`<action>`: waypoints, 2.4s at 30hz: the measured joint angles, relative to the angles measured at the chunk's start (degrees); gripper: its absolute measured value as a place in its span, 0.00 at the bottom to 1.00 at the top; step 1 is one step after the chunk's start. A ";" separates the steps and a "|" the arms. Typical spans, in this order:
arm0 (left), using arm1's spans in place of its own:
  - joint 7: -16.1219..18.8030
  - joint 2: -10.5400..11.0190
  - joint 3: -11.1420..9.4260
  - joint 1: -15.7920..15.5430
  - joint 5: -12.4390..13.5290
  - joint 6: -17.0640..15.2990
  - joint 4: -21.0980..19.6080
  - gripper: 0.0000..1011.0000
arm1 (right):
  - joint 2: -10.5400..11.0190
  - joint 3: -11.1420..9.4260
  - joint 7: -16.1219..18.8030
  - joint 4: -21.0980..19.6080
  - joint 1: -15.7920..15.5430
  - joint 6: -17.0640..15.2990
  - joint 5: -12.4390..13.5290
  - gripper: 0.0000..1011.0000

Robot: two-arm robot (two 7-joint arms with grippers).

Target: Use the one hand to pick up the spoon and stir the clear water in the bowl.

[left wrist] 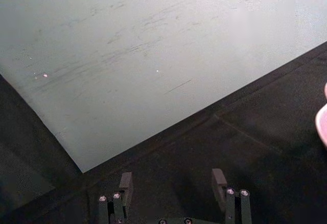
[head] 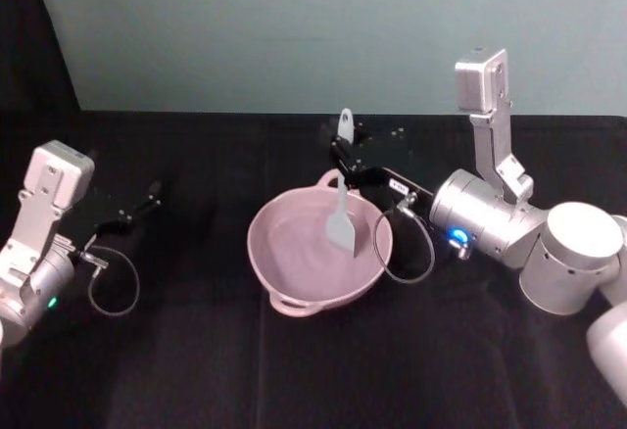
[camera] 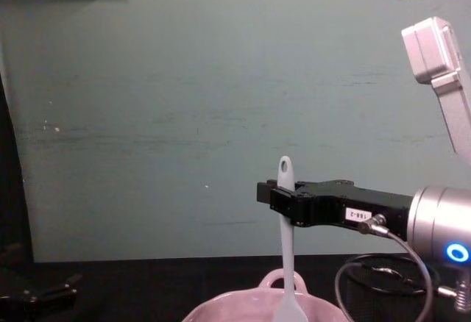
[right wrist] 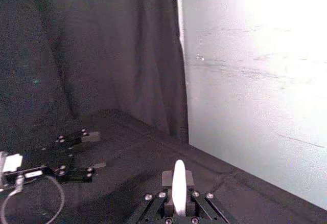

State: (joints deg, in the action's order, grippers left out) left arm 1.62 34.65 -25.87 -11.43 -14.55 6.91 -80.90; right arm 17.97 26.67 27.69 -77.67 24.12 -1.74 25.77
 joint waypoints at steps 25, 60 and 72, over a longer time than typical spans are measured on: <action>0.00 0.00 0.00 0.00 0.00 0.00 0.00 1.00 | -3.35 5.04 2.55 2.23 2.42 0.06 -0.60 0.12; 0.00 0.00 0.00 0.00 0.00 0.00 0.00 1.00 | -3.46 1.26 0.74 6.78 4.87 0.84 -0.89 0.12; 0.00 0.00 0.00 0.00 0.00 0.00 0.00 1.00 | -0.37 1.59 1.25 0.12 0.86 -0.67 -0.47 0.12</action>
State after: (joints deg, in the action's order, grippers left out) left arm 1.62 34.64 -25.87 -11.43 -14.55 6.91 -80.90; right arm 17.60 28.26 28.95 -77.56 24.98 -2.40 25.31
